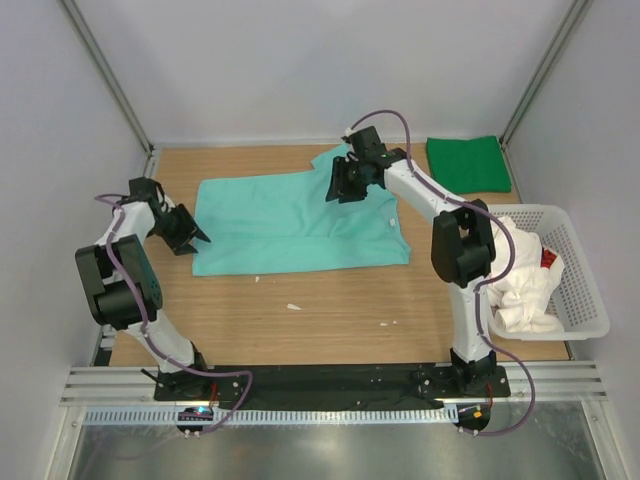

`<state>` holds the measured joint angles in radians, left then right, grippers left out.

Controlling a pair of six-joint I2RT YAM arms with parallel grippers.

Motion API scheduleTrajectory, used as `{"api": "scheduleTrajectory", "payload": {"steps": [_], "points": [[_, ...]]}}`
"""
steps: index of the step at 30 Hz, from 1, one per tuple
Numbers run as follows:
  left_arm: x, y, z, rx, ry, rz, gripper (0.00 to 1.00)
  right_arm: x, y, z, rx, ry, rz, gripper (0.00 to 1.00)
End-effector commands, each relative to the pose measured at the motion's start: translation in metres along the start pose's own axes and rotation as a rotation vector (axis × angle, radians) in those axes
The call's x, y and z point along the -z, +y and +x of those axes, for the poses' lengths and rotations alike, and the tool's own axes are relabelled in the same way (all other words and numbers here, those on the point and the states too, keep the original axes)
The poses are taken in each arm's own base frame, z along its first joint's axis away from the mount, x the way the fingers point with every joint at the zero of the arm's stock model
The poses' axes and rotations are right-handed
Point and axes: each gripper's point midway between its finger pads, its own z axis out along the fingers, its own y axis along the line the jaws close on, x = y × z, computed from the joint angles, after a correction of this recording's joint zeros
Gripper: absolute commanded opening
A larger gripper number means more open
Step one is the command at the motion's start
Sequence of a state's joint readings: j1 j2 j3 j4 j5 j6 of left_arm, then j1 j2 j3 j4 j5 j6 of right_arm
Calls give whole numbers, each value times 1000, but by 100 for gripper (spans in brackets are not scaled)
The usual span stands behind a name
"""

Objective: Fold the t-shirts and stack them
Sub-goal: Fold the tshirt

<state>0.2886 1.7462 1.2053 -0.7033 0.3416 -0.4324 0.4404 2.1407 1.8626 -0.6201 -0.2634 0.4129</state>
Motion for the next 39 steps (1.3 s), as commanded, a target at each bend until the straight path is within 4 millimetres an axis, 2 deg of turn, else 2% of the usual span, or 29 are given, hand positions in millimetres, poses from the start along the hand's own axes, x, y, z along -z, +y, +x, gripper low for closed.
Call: {"api": "scheduleTrajectory", "payload": {"steps": [1, 2, 5, 12, 19, 35, 39], "points": [[21, 1, -14, -2, -69, 57, 49, -1, 45, -11, 32, -38, -114, 47], [19, 4, -12, 4, -57, 55, 49, -7, 47, -10, 29, -29, -116, 47], [15, 13, -9, 7, -35, 41, 49, -7, 58, -11, 36, -35, -133, 47], [1, 26, -2, 22, -10, 41, 48, -9, 48, 6, 20, -1, -112, 47], [-6, 35, -2, 24, -8, 30, 48, -5, 44, 14, 24, 2, -107, 47], [-15, 38, -10, 22, -14, 45, 50, -17, 42, 24, 7, 41, -121, 46], [-17, 41, -4, 31, 6, 39, 49, -21, 41, 29, 2, 56, -120, 46]]}}
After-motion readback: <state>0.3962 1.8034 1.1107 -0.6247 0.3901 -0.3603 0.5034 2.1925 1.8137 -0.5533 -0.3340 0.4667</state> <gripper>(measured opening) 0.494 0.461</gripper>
